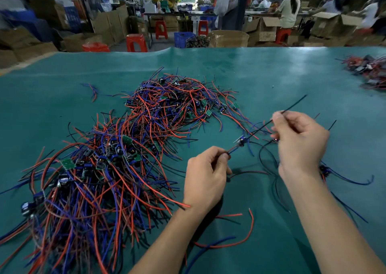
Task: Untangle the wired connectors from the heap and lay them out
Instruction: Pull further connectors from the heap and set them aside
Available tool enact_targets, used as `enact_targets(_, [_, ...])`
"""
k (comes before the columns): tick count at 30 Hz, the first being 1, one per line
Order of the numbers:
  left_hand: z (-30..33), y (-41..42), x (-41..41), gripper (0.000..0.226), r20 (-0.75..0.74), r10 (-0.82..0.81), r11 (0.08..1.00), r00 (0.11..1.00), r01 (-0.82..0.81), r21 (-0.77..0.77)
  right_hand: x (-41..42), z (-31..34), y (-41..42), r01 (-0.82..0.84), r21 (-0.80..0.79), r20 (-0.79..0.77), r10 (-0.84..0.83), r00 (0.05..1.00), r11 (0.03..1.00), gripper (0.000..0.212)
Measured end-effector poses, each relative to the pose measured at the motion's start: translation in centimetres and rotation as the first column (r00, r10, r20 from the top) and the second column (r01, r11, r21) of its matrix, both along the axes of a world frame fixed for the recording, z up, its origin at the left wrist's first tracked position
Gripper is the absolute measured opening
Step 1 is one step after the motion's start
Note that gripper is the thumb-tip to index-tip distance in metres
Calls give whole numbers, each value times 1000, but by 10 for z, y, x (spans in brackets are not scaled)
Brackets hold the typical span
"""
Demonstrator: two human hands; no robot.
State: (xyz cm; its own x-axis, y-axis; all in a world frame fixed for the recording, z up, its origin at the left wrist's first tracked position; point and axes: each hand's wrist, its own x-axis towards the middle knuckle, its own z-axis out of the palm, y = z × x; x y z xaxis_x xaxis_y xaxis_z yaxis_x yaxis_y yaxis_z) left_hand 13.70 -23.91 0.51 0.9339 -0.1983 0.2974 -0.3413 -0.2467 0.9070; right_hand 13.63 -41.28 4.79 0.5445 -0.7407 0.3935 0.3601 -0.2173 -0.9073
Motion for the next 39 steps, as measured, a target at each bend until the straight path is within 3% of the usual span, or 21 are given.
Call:
enact_targets(5, [-3, -1, 1, 15, -21, -16, 1000, 1000, 16, 10, -8, 15, -13, 150, 108, 149, -165, 975, 983, 18])
enact_targets(8, [-2, 0, 1, 16, 4, 3, 1000, 1000, -3, 15, -14, 34, -19, 209, 137, 243, -237, 941, 968, 5])
enact_targets(11, [-1, 2, 3, 20, 7, 32, 999, 999, -32, 13, -21, 57, -28, 252, 94, 144, -263, 954, 963, 44])
enact_targets(14, [-2, 2, 5, 22, -42, 60, 998, 997, -61, -28, -22, 84, -44, 252, -90, 83, -244, 966, 964, 41])
enact_targets(16, [-2, 2, 5, 21, -57, 58, 997, 997, -61, -46, -19, 103, -50, 192, -188, -34, -201, 979, 963, 48])
enact_targets(19, [-3, 1, 5, 19, -52, 56, 997, 997, -59, -48, -12, 112, -59, 116, -402, -131, -182, 975, 908, 10])
enact_targets(21, [-4, 1, 5, 17, -56, 55, 997, 997, -58, -50, -2, 104, -72, 10, -563, -281, -202, 938, 827, 10])
enact_targets(22, [-5, 1, 6, 16, -57, 55, 997, 997, -58, -45, 3, 96, -80, -83, -616, -402, -222, 888, 784, 6])
enact_targets(24, [-5, 1, 6, 16, -56, 59, 997, 997, -61, -37, 12, 79, -92, -302, -678, -643, -340, 687, 671, 16])
enact_targets(25, [-5, 1, 7, 16, -57, 61, 997, 997, -63, -34, 16, 72, -93, -389, -693, -692, -407, 597, 607, 21])
enact_targets(26, [-5, 1, 7, 16, -57, 63, 997, 996, -65, -33, 21, 65, -91, -434, -702, -701, -437, 564, 565, 22])
enact_targets(29, [-4, 1, 6, 16, -59, 74, 997, 995, -76, -33, 41, 49, -63, -484, -683, -714, -360, 600, 547, 10])
enact_targets(32, [-4, 1, 6, 16, -55, 81, 996, 995, -83, -33, 67, 31, -35, -592, -618, -780, -310, 543, 517, 9])
enact_targets(39, [-6, 1, 7, 11, -70, 71, 996, 995, -74, -44, 95, 14, -16, -596, -500, -850, -226, 475, 628, 17])
